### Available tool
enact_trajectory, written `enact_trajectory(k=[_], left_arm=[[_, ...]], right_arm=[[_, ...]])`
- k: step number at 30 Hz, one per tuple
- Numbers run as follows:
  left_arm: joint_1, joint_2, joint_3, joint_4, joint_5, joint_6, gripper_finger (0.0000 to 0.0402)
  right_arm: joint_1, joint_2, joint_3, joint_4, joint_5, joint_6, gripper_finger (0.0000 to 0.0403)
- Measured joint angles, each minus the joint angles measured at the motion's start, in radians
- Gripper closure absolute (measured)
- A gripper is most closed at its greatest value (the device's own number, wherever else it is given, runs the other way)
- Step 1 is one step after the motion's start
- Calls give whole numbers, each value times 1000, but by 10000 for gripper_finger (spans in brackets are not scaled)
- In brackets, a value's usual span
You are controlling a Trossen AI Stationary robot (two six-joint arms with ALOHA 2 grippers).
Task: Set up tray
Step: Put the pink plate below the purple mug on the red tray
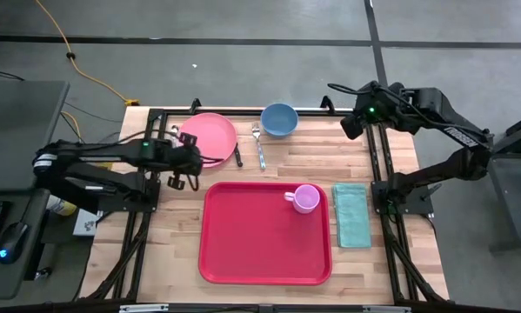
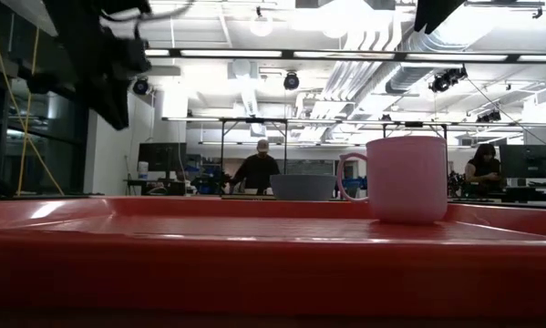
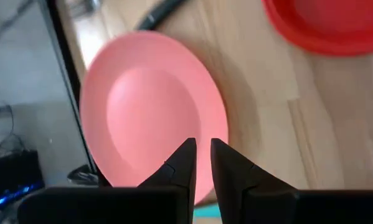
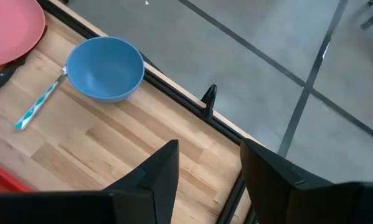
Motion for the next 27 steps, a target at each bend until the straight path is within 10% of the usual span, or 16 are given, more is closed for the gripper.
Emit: enact_trajectory(k=[27], left_arm=[[0,305,0,171,23,-10,323]], right_arm=[[1,0,0,68,-22,-91,242]])
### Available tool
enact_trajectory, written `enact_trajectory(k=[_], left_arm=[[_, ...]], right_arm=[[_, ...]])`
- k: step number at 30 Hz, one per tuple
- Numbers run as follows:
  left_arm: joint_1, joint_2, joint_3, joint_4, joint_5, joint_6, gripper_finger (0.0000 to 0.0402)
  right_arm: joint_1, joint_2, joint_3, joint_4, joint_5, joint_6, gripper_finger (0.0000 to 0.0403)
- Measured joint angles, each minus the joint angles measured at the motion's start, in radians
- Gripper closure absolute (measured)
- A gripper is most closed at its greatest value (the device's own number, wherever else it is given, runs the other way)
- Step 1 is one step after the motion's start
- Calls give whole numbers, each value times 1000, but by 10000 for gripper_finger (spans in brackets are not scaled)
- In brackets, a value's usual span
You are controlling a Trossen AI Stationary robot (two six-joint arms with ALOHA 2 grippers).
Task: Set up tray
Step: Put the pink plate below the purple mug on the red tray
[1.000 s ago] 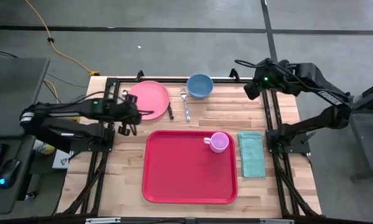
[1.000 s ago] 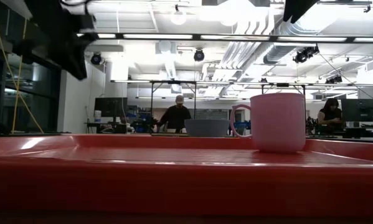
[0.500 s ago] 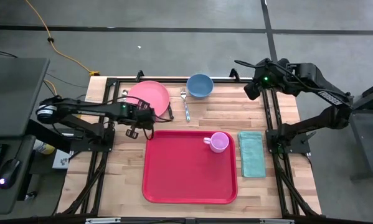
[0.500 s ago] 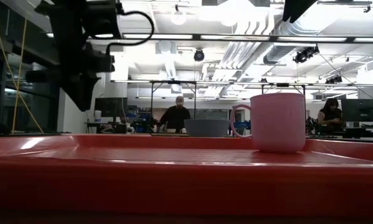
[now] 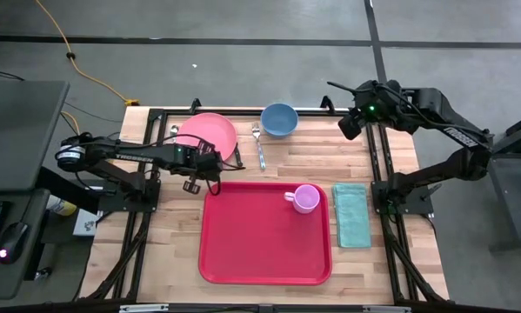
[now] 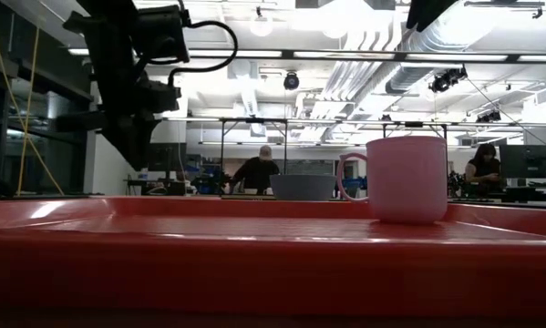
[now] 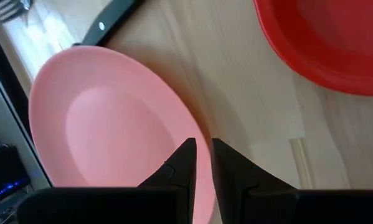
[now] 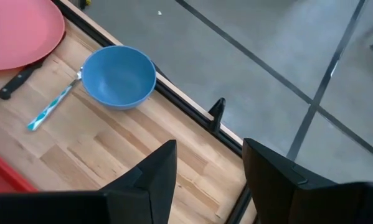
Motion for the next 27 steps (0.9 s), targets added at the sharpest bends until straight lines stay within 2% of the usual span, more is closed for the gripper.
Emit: enact_trajectory(k=[7,10,13,19,23,27], left_arm=[[0,46,0,7,0,-72,313],[0,73,0,15,0,-72,281],[0,96,0,11,-6,-80,231],[0,121,0,39,-89,-130,136],[0,121,0,59,-162,-184,111],[0,121,0,58,-234,-253,114]], right_arm=[[0,0,0,3,-39,3,246],[0,0,0,8,-46,5,245],[0,0,0,12,-47,7,241],[0,0,0,24,-57,7,243],[0,0,0,33,-74,4,246],[0,0,0,33,-75,3,244]])
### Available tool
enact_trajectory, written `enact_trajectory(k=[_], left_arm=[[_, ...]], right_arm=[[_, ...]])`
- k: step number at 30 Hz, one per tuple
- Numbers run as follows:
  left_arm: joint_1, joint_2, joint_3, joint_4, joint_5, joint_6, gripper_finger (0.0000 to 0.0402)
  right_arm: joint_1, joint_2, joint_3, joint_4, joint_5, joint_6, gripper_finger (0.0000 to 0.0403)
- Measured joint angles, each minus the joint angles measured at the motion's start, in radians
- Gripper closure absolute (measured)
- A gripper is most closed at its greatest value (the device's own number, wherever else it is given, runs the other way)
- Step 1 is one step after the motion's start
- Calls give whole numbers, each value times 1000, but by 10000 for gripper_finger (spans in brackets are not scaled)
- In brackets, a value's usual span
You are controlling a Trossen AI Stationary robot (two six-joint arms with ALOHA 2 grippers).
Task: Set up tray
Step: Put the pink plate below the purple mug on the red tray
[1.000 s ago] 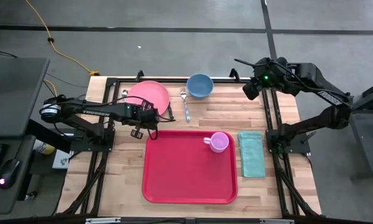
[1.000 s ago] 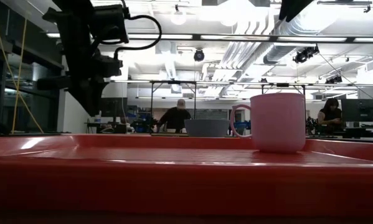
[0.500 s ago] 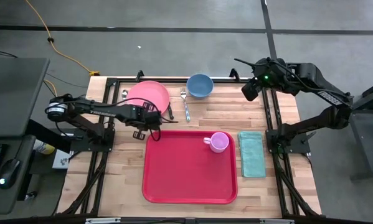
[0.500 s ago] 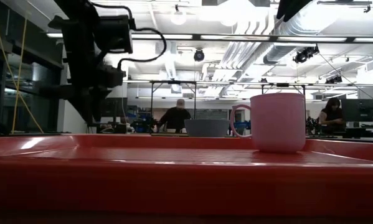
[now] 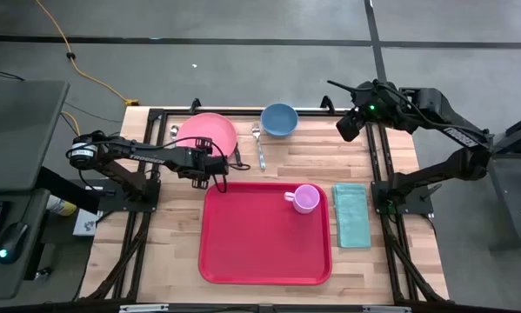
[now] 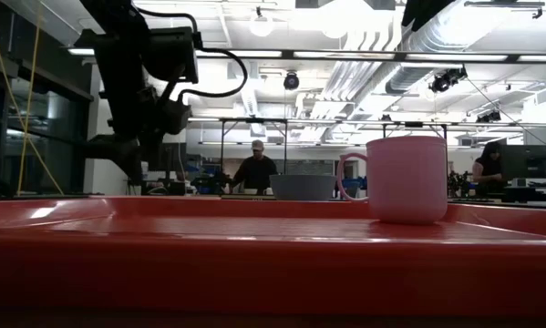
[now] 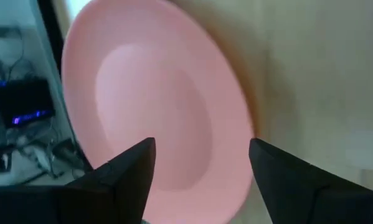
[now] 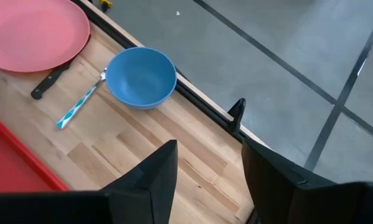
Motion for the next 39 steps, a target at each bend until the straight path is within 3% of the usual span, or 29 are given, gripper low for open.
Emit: enact_trajectory(k=[5,10,16,23,31,39], left_arm=[[-31,0,-3,-1,27,-123,132],[-146,0,-69,-5,34,-261,143],[-241,0,-146,25,-80,-343,144],[-243,-2,-255,142,-77,-356,144],[-242,-3,-276,152,-111,-346,145],[-118,-2,-276,209,-96,-264,145]], right_arm=[[0,0,0,0,-13,0,239],[3,0,0,0,-21,4,242],[5,0,0,19,-16,-10,237],[5,0,0,51,-27,-18,242],[5,0,0,52,-35,-19,238],[5,0,0,59,-50,-27,241]])
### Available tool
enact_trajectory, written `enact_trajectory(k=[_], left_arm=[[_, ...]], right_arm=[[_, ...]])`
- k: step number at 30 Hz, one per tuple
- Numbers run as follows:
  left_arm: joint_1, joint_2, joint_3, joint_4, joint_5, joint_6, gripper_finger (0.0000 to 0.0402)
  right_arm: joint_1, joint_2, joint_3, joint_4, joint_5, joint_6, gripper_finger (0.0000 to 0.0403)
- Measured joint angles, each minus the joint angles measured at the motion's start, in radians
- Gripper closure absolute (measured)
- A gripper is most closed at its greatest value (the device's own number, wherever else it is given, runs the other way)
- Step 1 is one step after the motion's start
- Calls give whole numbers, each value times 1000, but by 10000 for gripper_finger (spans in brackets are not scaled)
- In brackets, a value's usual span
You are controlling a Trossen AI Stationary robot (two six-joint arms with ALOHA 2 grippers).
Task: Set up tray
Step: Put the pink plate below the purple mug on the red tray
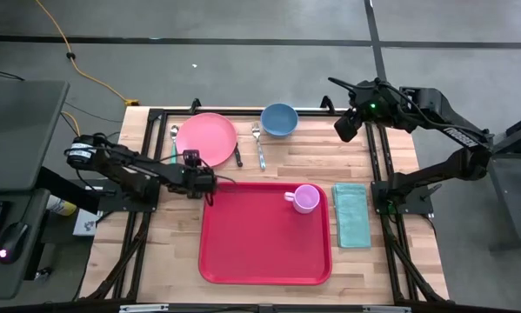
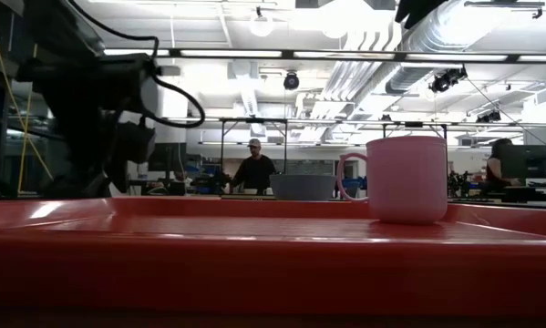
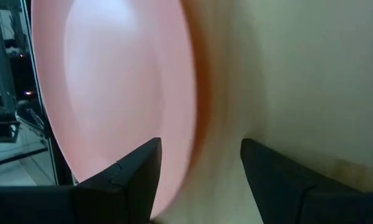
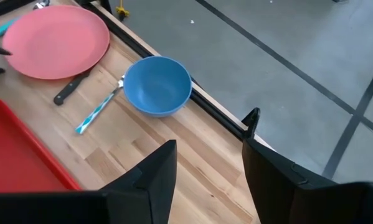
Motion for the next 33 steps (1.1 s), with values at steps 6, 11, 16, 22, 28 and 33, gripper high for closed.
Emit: enact_trajectory(k=[6,11,16,22,28,33], left_arm=[[86,0,0,51,23,89,145],[118,0,-2,92,29,136,145],[128,23,-2,125,24,180,145],[125,80,1,137,15,176,145],[125,85,0,153,-3,175,145],[125,86,-1,159,-2,177,149]], right_arm=[[0,0,0,13,-30,6,238],[0,0,0,13,-53,16,237],[0,0,0,13,-56,26,240],[0,0,0,13,-56,28,241],[0,0,0,13,-56,28,244],[0,0,0,13,-56,28,246]])
